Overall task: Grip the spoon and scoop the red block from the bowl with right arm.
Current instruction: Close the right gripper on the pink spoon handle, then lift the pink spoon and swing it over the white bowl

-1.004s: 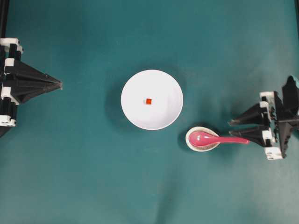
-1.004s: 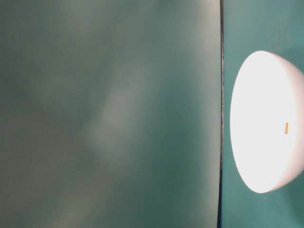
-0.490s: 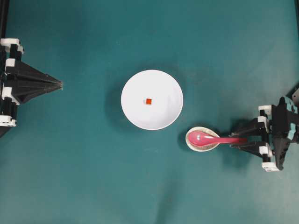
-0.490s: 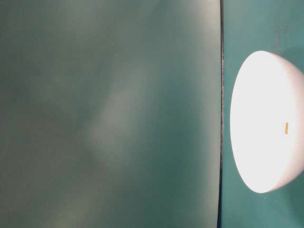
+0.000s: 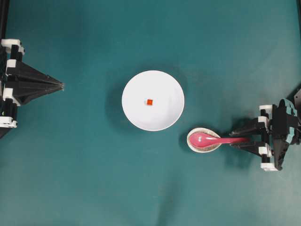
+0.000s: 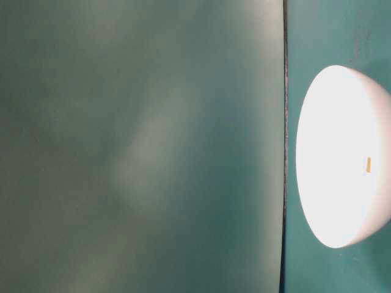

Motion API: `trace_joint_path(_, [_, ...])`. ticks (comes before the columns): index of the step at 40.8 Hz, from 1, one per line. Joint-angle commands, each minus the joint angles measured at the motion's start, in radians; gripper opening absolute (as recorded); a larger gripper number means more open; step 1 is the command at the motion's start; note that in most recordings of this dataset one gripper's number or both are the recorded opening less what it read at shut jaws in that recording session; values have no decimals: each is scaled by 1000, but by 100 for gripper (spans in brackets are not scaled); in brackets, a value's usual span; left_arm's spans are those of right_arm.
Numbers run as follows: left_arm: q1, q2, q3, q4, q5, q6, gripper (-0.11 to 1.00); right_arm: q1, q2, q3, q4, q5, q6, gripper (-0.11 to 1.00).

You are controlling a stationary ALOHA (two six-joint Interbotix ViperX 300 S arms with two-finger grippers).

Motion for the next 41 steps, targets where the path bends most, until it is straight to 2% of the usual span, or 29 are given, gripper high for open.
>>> trace_joint_path(1, [0, 6, -23, 2, -3, 0, 0, 6, -6, -9, 9, -12, -6, 43])
trace_joint_path(8, [-2, 6, -21, 2, -3, 0, 0, 6, -6, -17, 9, -25, -31, 39])
trace_joint_path(15, [-2, 6, -21, 2, -3, 0, 0, 6, -6, -25, 9, -26, -41, 24])
trace_joint_path(25, [-2, 5, -23, 2, -3, 0, 0, -15, -77, -66, 9, -26, -74, 23])
trace_joint_path(30, [-2, 5, -25, 2, -3, 0, 0, -80, -170, -100, 9, 17, -135, 23])
trace_joint_path(35, [-2, 5, -25, 2, -3, 0, 0, -184, -275, -156, 9, 152, -221, 23])
trace_joint_path(41, [-2, 5, -26, 2, -3, 0, 0, -382, -387, -276, 9, 465, -299, 23])
